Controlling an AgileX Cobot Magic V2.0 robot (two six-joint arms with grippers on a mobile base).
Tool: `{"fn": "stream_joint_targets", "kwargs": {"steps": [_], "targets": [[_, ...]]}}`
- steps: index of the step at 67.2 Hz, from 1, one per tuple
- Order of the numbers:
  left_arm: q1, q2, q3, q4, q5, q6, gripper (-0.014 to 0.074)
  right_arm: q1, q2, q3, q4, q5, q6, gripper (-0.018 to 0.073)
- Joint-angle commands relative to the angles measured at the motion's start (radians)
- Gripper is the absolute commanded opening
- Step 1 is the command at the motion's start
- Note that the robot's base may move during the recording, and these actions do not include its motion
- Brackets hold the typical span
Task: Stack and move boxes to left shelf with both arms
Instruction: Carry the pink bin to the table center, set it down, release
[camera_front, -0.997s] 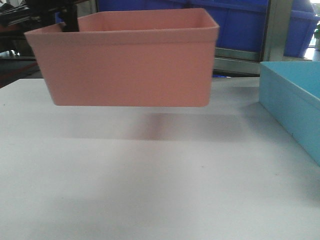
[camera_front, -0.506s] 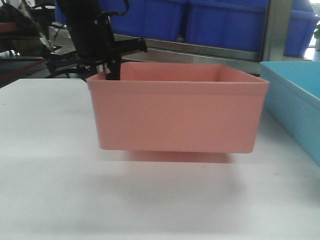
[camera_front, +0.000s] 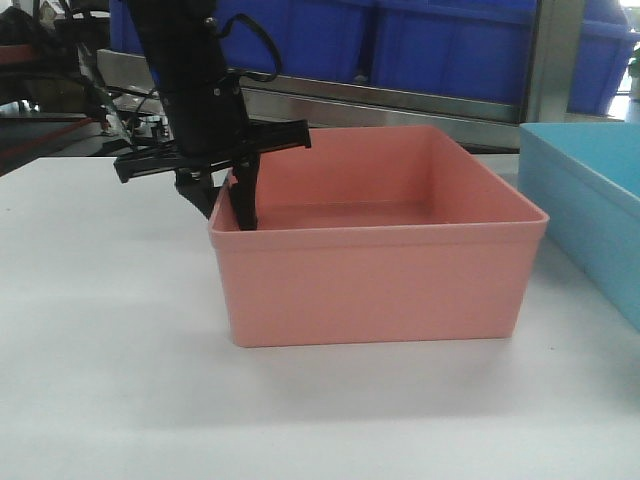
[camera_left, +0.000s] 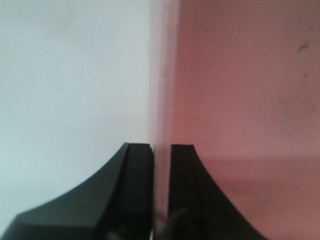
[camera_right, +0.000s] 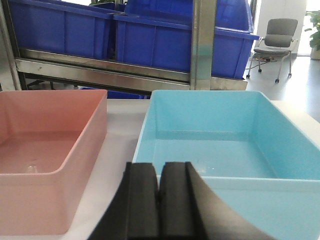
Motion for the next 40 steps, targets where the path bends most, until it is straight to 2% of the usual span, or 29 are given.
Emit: {"fn": "stream_joint_targets", "kwargs": {"steps": [1, 10, 15, 20, 25, 30, 32, 37, 40], "targets": [[-0.006, -0.070, -0.033, -0.023, 0.003, 0.022, 0.0001, -0.003, -0.017, -0.024, -0.003, -0.090, -0.002, 0.0056], [-0.006, -0.070, -0.033, -0.023, 0.011, 0.050, 0.0002, -0.003, -0.017, -0.024, -0.003, -0.090, -0.002, 0.0056], [-0.006, -0.070, -0.033, -0.022, 0.020, 0.057, 0.0034, -0.003, -0.017, -0.024, -0.003, -0.090, -0.002, 0.0056], [-0.006, -0.070, -0.035, -0.024, 0.028, 0.096, 0.0125, -0.003, -0.017, -0.024, -0.003, -0.090, -0.002, 0.0056], [-0.006, -0.070, -0.039, -0.024, 0.036, 0.115, 0.0253, -0.003, -0.017, -0.024, -0.003, -0.090, -0.002, 0.0056], [-0.006, -0.076, -0.044, -0.024, 0.044, 0.115, 0.0430, -0.003, -0.017, -0.024, -0.003, -0.090, -0.002, 0.0056], [-0.006, -0.076, -0.049, -0.024, 0.050, 0.116, 0.0473, -0.003, -0.017, -0.024, -0.003, -0.090, -0.002, 0.0056], [-0.006, -0.076, -0.078, -0.024, 0.084, 0.116, 0.0549, -0.003, -0.017, -0.024, -0.003, -0.090, -0.002, 0.0056], [-0.006, -0.079, -0.097, -0.021, 0.110, 0.126, 0.0559, -0.003, -0.017, -0.024, -0.003, -0.090, -0.002, 0.0056]]}}
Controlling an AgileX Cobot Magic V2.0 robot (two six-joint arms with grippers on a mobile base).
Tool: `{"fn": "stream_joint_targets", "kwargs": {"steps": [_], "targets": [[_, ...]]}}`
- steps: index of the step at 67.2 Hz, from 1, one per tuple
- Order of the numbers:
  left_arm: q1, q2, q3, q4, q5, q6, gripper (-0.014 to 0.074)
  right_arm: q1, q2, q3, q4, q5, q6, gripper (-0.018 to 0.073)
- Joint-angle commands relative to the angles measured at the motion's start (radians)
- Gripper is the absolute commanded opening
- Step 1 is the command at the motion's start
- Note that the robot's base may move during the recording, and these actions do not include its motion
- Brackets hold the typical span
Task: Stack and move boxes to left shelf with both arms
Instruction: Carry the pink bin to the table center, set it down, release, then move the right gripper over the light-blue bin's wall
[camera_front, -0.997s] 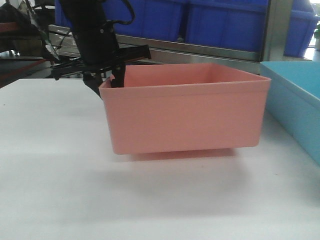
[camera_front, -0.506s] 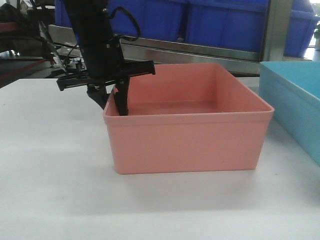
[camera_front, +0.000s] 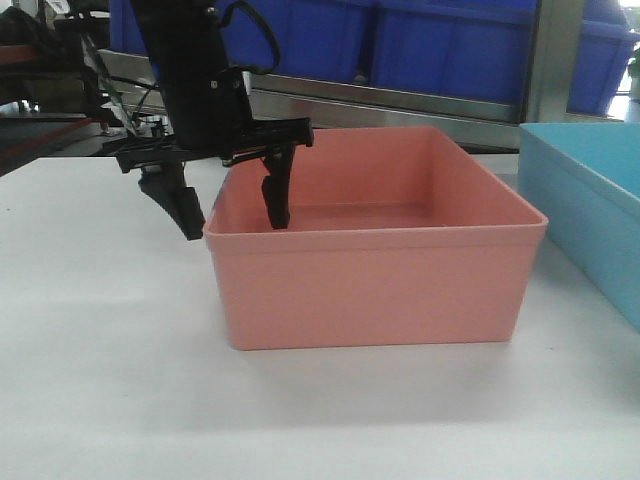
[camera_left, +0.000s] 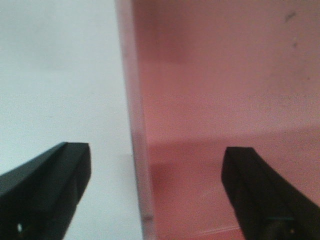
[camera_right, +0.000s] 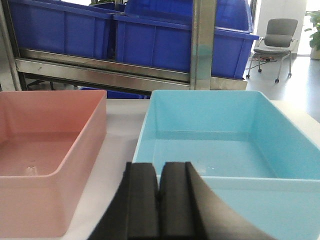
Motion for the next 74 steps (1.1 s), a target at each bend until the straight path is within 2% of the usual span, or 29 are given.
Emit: {"fn": "stream_joint_targets", "kwargs": {"steps": [1, 12, 22, 28, 32, 50, 65, 74], "targets": [[-0.006, -0.079, -0.066, -0.011, 0.035, 0.016, 0.0556, -0.003, -0.017, -0.024, -0.003, -0.090, -0.002, 0.0056], [-0.011, -0.150, -0.107, 0.024, 0.067, 0.029, 0.0520, -0.003, -0.017, -0.024, -0.003, -0.090, -0.002, 0.0056], [-0.043, -0.254, -0.105, 0.180, 0.090, 0.061, 0.0440, -0.003, -0.017, -0.024, -0.003, -0.090, -0.002, 0.0056], [-0.067, -0.330, -0.085, 0.273, 0.102, 0.080, 0.0357, -0.003, -0.017, -0.024, -0.003, -0.090, -0.002, 0.0056], [-0.076, -0.377, -0.052, 0.308, 0.097, 0.081, 0.0296, -0.003, -0.017, -0.024, -0.003, -0.090, -0.002, 0.0056], [-0.082, -0.618, 0.219, 0.314, -0.056, 0.081, -0.0013, -0.003, -0.017, -0.024, 0.003, -0.092, -0.002, 0.0056], [-0.082, -0.850, 0.502, 0.316, -0.247, 0.081, -0.0001, -0.003, -0.017, -0.100, 0.081, -0.065, -0.002, 0.0056], [-0.082, -1.004, 0.666, 0.316, -0.392, 0.081, -0.0001, -0.003, 0.012, -0.238, 0.080, 0.101, -0.002, 0.0056]]}}
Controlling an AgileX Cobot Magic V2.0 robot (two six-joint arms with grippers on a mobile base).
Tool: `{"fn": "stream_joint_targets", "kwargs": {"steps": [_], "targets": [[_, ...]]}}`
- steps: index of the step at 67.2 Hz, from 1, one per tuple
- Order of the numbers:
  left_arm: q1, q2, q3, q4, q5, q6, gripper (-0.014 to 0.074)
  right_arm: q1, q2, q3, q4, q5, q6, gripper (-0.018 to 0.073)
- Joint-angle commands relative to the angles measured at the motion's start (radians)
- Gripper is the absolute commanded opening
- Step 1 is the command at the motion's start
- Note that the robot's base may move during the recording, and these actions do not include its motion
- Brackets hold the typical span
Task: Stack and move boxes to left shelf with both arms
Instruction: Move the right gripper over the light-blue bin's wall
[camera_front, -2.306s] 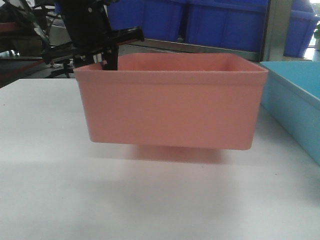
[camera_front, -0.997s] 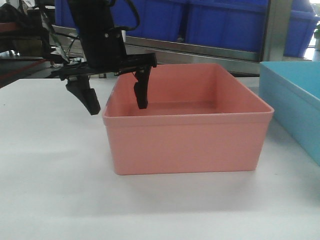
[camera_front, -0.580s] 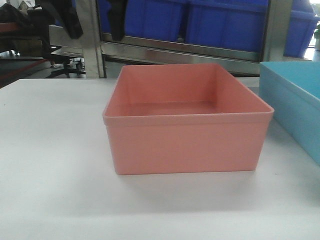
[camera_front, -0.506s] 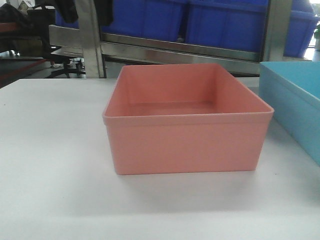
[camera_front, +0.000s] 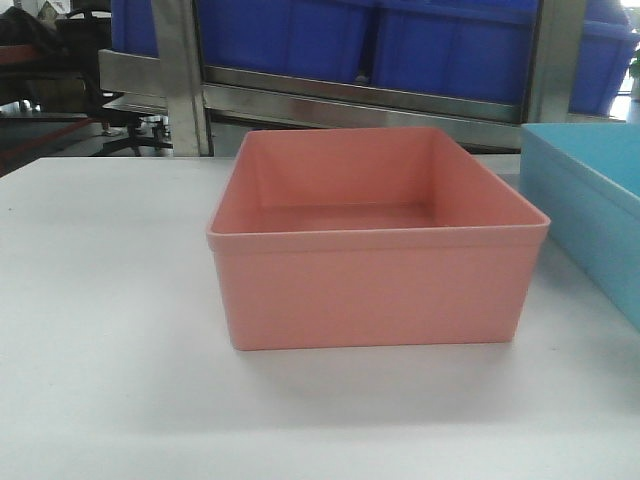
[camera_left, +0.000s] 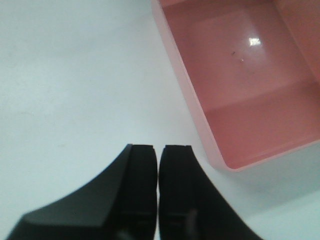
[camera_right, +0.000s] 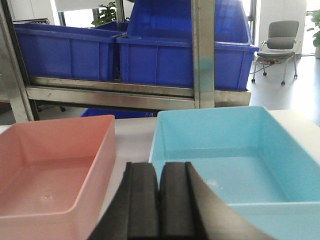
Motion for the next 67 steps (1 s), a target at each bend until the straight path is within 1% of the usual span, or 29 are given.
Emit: {"fn": "stream_joint_targets", "kwargs": {"steps": [1, 6, 13, 19, 26, 32, 35, 38, 43, 44, 49, 52, 55, 62, 67], "targets": [[-0.007, -0.120, 0.062, 0.014, -0.158, 0.001, -0.0001, -0.003, 0.019, -0.121, 0.006, 0.022, -0.002, 0.0056], [-0.007, -0.199, 0.144, 0.014, -0.248, 0.001, -0.0001, -0.003, 0.079, -0.217, 0.005, 0.108, -0.002, 0.0056], [-0.007, -0.305, 0.259, 0.014, -0.364, 0.001, -0.0001, -0.003, 0.189, -0.341, 0.005, 0.161, -0.002, 0.0056], [-0.007, -0.383, 0.346, 0.014, -0.452, 0.001, -0.0001, -0.003, 0.323, -0.481, 0.005, 0.222, -0.002, 0.0058], [-0.007, -0.441, 0.418, 0.014, -0.514, 0.001, -0.0002, -0.003, 0.469, -0.625, 0.005, 0.292, -0.002, 0.0059], [-0.007, -0.465, 0.450, 0.014, -0.516, 0.001, -0.0002, -0.003, 0.603, -0.765, 0.001, 0.385, -0.003, 0.0080], [-0.007, -0.465, 0.459, 0.014, -0.512, 0.001, -0.0002, -0.003, 0.669, -0.832, -0.003, 0.435, -0.003, 0.0123], [-0.007, -0.465, 0.463, 0.014, -0.504, 0.001, -0.0002, -0.003, 0.724, -0.897, -0.008, 0.479, -0.004, 0.0191], [-0.007, -0.465, 0.465, 0.014, -0.501, 0.001, -0.0002, -0.003, 0.829, -0.992, -0.014, 0.575, -0.023, 0.0340], [-0.007, -0.465, 0.465, 0.014, -0.501, 0.001, -0.0002, -0.003, 0.855, -1.016, -0.017, 0.599, -0.030, 0.0384], [-0.007, -0.465, 0.465, 0.014, -0.505, 0.001, -0.0002, -0.003, 0.942, -1.102, -0.025, 0.691, -0.055, 0.0542], [-0.007, -0.465, 0.465, 0.011, -0.510, 0.001, -0.0003, -0.003, 0.996, -1.151, -0.034, 0.736, -0.066, 0.0598], [-0.007, -0.465, 0.465, 0.010, -0.510, 0.001, -0.0003, -0.003, 1.048, -1.195, -0.053, 0.786, -0.069, 0.0628], [-0.007, -0.465, 0.465, 0.006, -0.510, 0.001, -0.0003, -0.007, 1.151, -1.286, -0.108, 0.862, -0.099, 0.0623], [-0.007, -0.465, 0.465, -0.012, -0.510, 0.001, -0.0003, -0.043, 1.237, -1.349, -0.131, 0.907, -0.134, 0.0623]]}}
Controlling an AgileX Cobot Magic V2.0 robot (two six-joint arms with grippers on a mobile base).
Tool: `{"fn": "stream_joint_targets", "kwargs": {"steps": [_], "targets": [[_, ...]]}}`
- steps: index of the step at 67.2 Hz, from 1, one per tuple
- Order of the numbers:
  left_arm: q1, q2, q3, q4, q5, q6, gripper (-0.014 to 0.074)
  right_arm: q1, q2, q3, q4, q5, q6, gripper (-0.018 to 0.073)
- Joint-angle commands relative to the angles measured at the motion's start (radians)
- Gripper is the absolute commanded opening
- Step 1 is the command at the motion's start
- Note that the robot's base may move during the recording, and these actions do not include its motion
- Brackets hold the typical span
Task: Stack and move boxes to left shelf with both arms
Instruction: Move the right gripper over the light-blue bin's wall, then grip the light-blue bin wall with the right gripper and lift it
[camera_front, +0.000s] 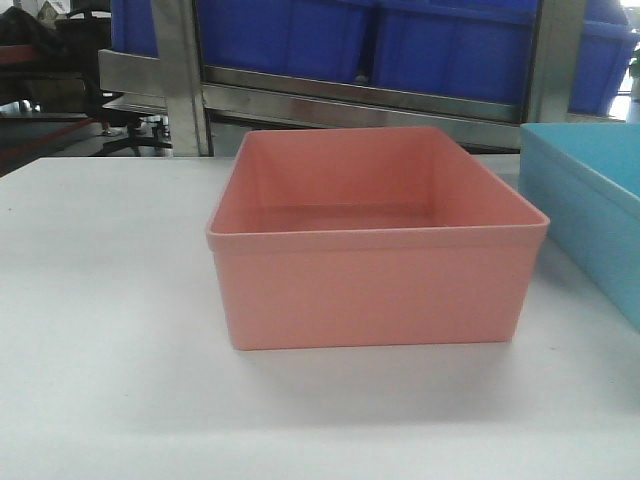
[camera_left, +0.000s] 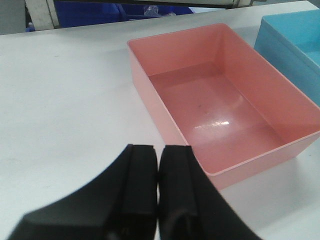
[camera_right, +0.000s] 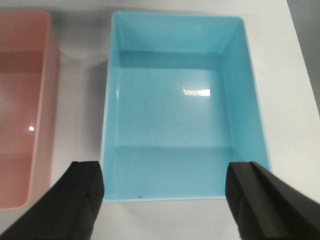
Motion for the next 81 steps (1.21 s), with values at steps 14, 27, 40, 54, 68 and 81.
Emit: {"fn": "stream_joint_targets", "kwargs": {"steps": [14, 27, 40, 54, 68, 81], "targets": [[-0.007, -0.010, -0.029, -0.044, -0.080, -0.001, -0.0003, -0.221, 0.242, -0.202, 0.022, 0.041, -0.146, 0.0623], [-0.007, -0.010, -0.029, -0.042, -0.086, -0.001, -0.0003, -0.353, 0.392, -0.228, 0.104, -0.055, -0.266, 0.0623], [-0.007, -0.010, -0.029, -0.042, -0.084, -0.001, -0.0003, -0.433, 0.531, -0.228, 0.165, -0.160, -0.284, 0.0623], [-0.007, -0.010, -0.029, -0.042, -0.084, -0.001, -0.0003, -0.447, 0.633, -0.228, 0.165, -0.192, -0.399, 0.0623], [-0.007, -0.008, -0.029, -0.042, -0.084, -0.001, -0.0003, -0.450, 0.711, -0.228, 0.159, -0.229, -0.484, 0.0623], [-0.007, -0.008, -0.029, -0.046, -0.079, -0.001, -0.0003, -0.463, 0.765, -0.228, 0.154, -0.283, -0.505, 0.0623]]}}
